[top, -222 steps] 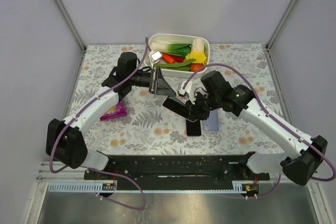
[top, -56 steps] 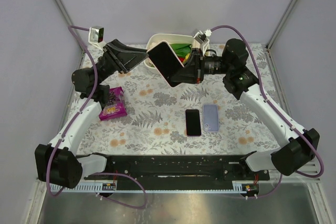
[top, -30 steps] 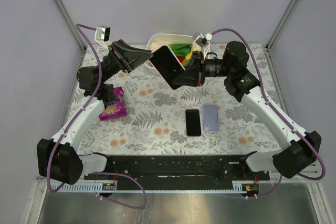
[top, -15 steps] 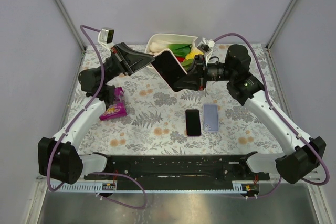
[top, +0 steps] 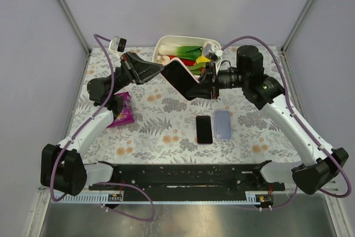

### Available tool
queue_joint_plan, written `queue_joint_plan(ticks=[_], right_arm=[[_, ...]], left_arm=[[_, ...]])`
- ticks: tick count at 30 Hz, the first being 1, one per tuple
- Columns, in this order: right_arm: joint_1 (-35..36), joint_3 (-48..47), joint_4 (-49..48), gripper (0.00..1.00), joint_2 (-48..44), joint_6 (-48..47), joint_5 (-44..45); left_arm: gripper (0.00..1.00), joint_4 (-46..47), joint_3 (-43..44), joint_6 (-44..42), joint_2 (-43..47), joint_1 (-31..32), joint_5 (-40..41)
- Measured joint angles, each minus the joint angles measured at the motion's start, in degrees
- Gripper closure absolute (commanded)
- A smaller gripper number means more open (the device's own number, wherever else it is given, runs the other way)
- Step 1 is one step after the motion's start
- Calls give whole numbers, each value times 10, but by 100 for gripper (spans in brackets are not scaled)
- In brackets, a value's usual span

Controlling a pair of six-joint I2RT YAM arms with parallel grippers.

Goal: Take the phone out of the phone case
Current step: Remove the phone case from the phone.

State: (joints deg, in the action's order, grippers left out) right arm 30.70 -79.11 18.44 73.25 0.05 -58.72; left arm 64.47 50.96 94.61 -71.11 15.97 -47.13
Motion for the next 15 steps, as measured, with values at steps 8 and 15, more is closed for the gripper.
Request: queue_joint_plan(ticks=[8, 15], right_arm=[[16, -65, 132, 100, 5, -108, 49], [19, -88, 224, 100, 18, -183, 111]], left_arm=[[100, -7, 0, 43, -8, 3, -14], [100, -84, -3, 69, -29, 2, -19]])
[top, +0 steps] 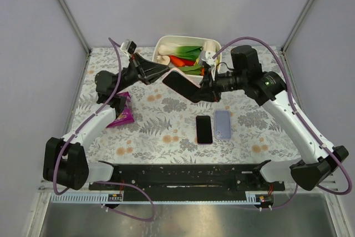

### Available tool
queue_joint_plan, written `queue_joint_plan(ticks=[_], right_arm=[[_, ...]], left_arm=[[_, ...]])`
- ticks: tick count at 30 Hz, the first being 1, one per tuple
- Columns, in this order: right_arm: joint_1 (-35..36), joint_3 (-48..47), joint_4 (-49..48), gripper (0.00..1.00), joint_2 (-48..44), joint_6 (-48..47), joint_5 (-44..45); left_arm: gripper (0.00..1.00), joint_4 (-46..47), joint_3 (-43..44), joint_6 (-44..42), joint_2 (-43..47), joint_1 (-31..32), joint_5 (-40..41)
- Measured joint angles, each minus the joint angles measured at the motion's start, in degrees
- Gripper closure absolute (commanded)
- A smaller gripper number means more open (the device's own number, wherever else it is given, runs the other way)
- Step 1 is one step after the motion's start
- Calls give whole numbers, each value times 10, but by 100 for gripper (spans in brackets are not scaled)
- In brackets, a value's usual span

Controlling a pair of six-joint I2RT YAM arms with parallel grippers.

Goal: Take the phone out of the phone case
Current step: Remove the phone case from the phone.

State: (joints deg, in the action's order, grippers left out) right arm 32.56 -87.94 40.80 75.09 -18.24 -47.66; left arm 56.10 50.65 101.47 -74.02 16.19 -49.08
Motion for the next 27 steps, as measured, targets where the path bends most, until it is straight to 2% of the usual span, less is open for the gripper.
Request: queue_joint_plan(ticks=[6, 10, 11, 12, 15, 17, 19, 22, 25, 26, 27], right_arm=[[57, -14, 25, 100, 10, -55, -65], [58, -26, 23, 100, 10, -62, -79], [58, -26, 23, 100, 10, -62, -79], [57, -26, 23, 100, 10, -61, -79], [57, -24, 22, 100, 9, -61, -79], [57, -15, 20, 100, 5, -61, -78], [56, -3, 19, 100, 2, -56, -75], [55, 14, 19, 100, -4, -45, -70], [55, 27, 19, 100, -9, -37, -56], [55, 31, 19, 100, -11, -33, -51], [55, 31, 19, 100, -12, -32, -50]], left_arm=[[100, -133, -7, -39, -38, 21, 13], [100, -199, -7, -81, -43, 29, 13], [96, -207, -6, -92, -43, 29, 13], [86, -213, -6, -104, -42, 28, 13], [47, -238, 9, -156, -40, 17, 3], [35, -252, 33, -191, -37, -1, -11], [28, -254, 56, -229, -24, -26, -29], [25, -269, 76, -301, 9, -64, -63], [23, -354, 102, -423, 48, -93, -84], [18, -414, 122, -484, 61, -99, -84], [6, -472, 145, -546, 73, -101, -83]])
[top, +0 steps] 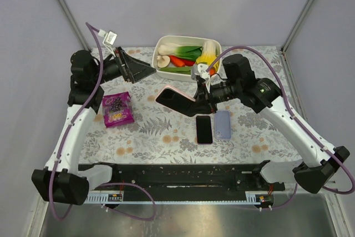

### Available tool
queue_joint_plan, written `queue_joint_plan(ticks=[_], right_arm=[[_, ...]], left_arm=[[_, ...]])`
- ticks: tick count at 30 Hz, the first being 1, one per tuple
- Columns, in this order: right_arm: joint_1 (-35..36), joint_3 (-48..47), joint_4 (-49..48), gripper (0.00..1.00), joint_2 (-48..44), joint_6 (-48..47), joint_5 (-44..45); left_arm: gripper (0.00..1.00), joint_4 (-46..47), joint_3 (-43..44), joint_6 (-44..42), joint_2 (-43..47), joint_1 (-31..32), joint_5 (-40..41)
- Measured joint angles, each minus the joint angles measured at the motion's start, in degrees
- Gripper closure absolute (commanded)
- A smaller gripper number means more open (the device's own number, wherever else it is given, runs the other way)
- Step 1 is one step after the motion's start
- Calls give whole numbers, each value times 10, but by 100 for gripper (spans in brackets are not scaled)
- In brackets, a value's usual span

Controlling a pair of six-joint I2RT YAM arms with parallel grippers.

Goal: Take the phone out of the phone case
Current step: Remove the phone case from the phone.

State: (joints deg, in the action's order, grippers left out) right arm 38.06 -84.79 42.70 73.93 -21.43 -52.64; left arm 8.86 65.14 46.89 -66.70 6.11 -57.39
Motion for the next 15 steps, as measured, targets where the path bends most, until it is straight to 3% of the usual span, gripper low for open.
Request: queue_joint_plan(ticks=[1, 3, 7, 15], right_arm=[[0, 2, -1, 100, -2, 3, 5], [0, 7, -3, 100, -5, 7, 12], [-1, 16, -9, 100, -10, 9, 28], [-2, 29, -9, 100, -25, 8, 53]], left_arm=[[1, -42, 17, -48, 9, -1, 1], [1, -121, 47, -140, 31, -1, 2], [1, -212, 59, -229, 70, -1, 19], [1, -299, 59, -244, 85, -21, 119]])
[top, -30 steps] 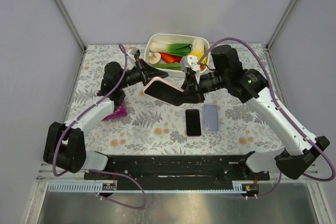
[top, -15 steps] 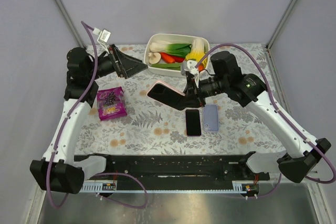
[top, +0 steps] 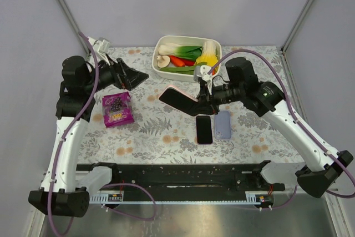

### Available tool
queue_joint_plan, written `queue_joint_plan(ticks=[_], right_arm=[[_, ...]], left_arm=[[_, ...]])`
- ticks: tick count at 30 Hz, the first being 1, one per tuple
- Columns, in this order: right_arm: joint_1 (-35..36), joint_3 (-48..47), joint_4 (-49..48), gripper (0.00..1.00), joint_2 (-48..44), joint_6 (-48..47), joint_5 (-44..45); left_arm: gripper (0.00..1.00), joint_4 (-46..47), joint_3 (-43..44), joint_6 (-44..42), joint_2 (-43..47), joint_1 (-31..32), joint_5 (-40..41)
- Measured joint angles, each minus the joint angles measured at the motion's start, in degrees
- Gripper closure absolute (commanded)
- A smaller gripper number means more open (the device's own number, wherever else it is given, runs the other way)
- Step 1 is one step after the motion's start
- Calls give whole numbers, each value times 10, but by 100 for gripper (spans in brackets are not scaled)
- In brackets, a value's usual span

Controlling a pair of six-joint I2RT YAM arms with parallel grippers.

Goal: Take the phone out of the phone case
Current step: Remove the phone case from the phone.

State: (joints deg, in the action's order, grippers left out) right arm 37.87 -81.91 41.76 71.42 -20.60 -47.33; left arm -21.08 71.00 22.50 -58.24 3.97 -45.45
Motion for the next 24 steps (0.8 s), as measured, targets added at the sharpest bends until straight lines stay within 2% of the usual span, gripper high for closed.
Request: queue_joint_plan(ticks=[5, 9, 16, 23, 24], right_arm=[[0, 13, -1, 100, -10, -3, 4], [0, 21, 2, 100, -10, -7, 10], [0, 21, 1, 100, 0, -9, 9], [0, 21, 3, 100, 8, -12, 9], [0, 21, 3, 100, 8, -14, 9]], left_arm=[[1, -2, 0, -1, 5, -2, 0], [1, -8, 27, -7, 6, 6, -41], [1, -77, 136, -95, -9, 126, -67], [5, -137, 156, -172, -62, 201, -66], [9, -144, 158, -180, -75, 206, -65]])
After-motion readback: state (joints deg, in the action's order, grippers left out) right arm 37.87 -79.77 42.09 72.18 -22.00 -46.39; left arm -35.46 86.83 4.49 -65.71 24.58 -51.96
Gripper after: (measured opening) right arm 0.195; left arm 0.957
